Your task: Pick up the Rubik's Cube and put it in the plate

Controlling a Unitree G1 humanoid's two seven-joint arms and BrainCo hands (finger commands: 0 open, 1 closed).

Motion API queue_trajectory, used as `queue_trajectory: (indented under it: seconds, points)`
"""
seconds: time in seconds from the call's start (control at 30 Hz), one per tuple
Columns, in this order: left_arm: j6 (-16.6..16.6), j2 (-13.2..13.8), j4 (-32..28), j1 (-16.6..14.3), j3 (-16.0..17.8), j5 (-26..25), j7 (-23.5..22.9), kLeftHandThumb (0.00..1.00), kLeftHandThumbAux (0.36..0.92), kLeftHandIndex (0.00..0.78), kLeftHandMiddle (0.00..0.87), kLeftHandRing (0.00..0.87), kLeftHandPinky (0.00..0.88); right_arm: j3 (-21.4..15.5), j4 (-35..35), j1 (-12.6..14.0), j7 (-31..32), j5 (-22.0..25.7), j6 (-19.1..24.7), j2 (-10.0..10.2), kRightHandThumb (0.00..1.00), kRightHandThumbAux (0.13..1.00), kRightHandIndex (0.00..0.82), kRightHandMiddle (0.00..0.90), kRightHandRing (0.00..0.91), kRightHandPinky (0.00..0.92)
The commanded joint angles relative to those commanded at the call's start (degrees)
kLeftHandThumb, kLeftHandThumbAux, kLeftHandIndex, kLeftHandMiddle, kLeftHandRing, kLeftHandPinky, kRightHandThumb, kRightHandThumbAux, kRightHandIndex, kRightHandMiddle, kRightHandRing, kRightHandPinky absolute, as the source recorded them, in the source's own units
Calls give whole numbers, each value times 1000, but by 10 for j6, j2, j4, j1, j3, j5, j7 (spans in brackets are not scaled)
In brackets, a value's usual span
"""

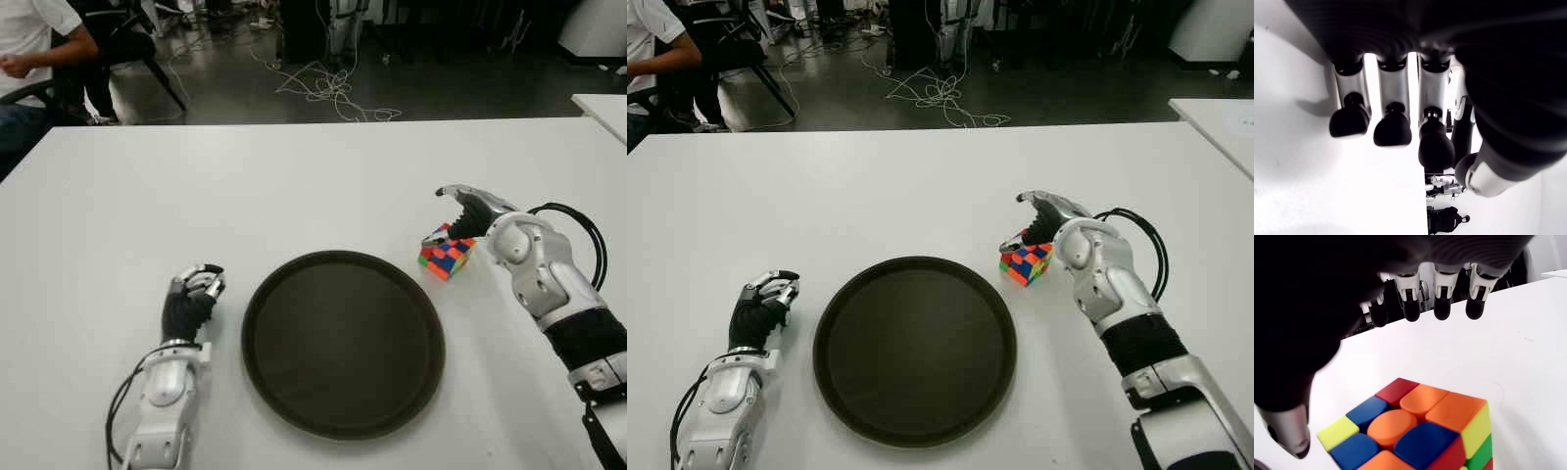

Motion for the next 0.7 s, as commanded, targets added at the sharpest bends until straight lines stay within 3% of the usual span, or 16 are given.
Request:
queue_trajectory:
  seconds: [0.27,0.7]
  points:
    - [-2,0,1,0,1,4,3,710,703,444,811,825,818,-2,6,4,-14,6,-20,0,0,658,0,0,0,0]
    - [3,-6,-2,1,3,-3,2,711,704,444,809,819,814,-2,4,8,0,12,-13,0,0,648,0,0,0,0]
